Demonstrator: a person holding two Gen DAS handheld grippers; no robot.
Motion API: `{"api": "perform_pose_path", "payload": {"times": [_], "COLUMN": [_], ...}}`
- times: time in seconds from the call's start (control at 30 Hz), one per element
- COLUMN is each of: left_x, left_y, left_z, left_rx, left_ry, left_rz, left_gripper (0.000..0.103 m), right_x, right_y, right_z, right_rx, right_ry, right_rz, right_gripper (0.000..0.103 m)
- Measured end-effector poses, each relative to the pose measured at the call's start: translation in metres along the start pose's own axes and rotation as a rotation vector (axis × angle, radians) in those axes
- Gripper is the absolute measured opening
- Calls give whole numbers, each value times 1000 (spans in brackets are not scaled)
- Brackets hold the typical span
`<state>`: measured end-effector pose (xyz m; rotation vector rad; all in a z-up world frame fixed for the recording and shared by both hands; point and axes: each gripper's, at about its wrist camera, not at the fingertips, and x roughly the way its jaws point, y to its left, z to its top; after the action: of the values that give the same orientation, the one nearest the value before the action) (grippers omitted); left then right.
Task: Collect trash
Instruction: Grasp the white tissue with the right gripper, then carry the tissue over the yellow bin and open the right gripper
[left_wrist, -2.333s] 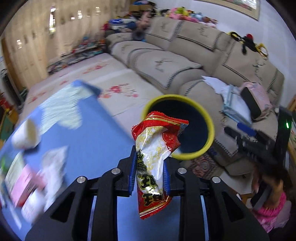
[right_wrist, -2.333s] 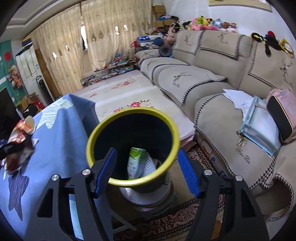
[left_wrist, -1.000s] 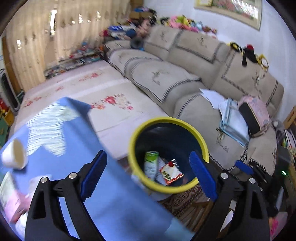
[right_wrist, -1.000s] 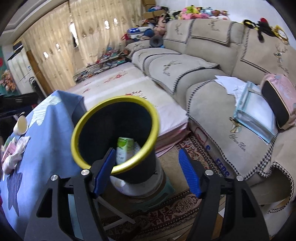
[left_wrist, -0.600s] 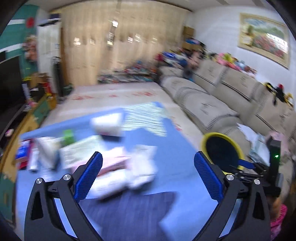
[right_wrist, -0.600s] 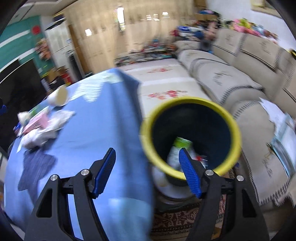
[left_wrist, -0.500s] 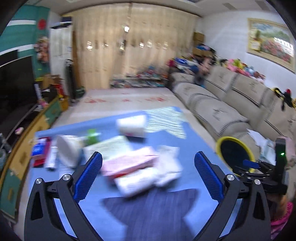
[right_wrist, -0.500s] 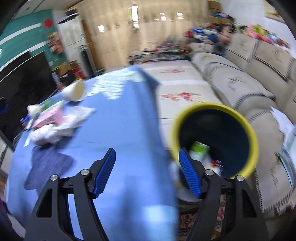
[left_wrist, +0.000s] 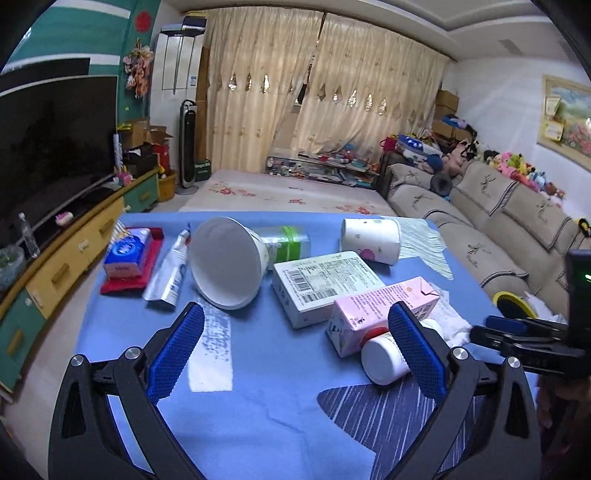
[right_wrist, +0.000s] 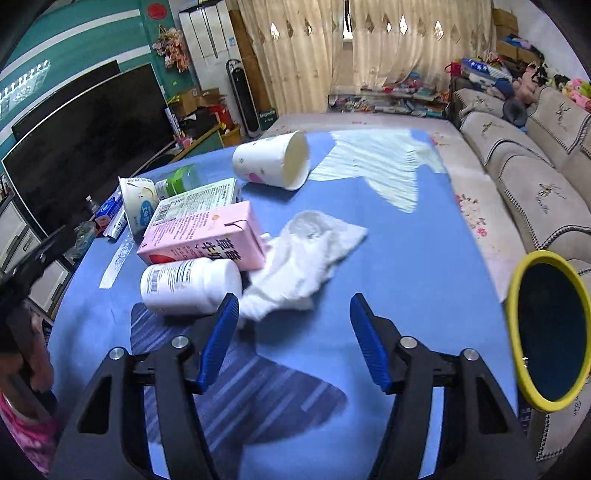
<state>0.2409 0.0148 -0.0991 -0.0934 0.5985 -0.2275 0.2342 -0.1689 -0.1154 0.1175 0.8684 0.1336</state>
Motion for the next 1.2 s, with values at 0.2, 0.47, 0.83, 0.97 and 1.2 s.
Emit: {"api": "perform_pose_path", "payload": {"times": [0.2,0.47,0.83,0.97,1.2], "left_x": [-1,1,2,1,0], "left_y": [-8,-7,-9,-10,-18], "left_z": [-5,-7,-11,-11,-13], "left_rx": [13,-7,-1,2,32], "left_ry": [-19,-3,-2,0,4], "left_rz": [-6,-27,-24,-30,-61], "left_gripper": [98,98,98,98,98], "right_x": [38,41,-30,-53,-76], "right_y": [-1,-2,-7,-6,-50], "right_z": [11,11,20,24,21], "right_rx": [21,15,17,8,64], "right_ry": [84,80,-88,-134,-161], "right_rz": [-7,-31,-32,-32,-152], "right_gripper": [55,10,8,8,8]}}
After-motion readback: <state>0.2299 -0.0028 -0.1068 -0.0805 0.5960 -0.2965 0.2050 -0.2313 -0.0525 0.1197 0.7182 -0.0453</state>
